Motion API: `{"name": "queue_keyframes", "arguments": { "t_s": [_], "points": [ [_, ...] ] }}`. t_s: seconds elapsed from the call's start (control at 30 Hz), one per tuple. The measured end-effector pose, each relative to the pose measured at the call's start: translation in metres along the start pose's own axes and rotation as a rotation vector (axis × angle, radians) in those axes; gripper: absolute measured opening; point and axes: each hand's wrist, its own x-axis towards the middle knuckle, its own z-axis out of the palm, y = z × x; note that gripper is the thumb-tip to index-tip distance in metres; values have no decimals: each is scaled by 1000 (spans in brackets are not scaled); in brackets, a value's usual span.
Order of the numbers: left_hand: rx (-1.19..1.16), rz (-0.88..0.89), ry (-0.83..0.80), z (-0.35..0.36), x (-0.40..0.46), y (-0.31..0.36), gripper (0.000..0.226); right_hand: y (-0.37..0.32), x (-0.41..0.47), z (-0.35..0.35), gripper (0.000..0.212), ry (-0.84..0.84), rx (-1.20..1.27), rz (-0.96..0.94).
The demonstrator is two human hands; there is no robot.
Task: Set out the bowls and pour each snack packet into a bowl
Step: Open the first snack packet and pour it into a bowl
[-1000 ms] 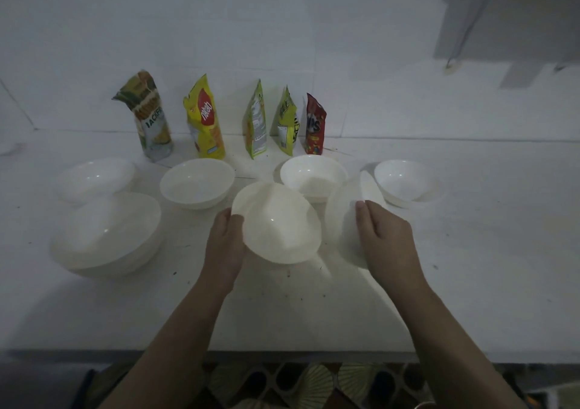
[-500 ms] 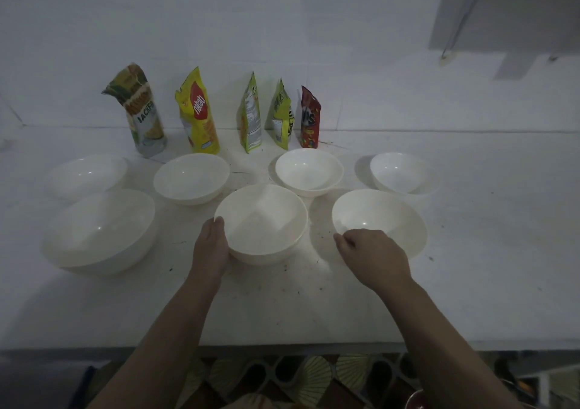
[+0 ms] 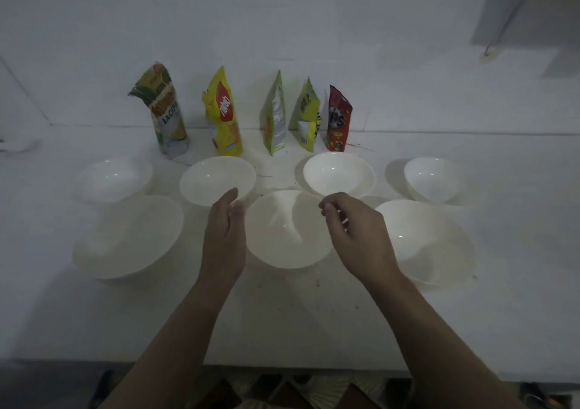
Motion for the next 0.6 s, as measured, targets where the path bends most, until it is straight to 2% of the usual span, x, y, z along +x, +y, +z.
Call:
{"name": "queue_keyframes", "arguments": {
  "t_s": [0.2, 0.33, 0.5, 0.6],
  "points": [
    [-73, 82, 21, -50, 68, 2, 45, -78, 65, 59, 17, 0, 100, -126],
    [-133, 77, 68, -102, 133, -5, 24, -128, 113, 117, 15, -34, 186, -136],
    [-168, -36, 95, -156, 230, -29, 23, -169, 179, 201, 23, -183, 262, 46],
    [-149, -172, 37, -173, 294, -61, 23, -177, 218, 251, 46, -269, 274, 199]
  ]
}}
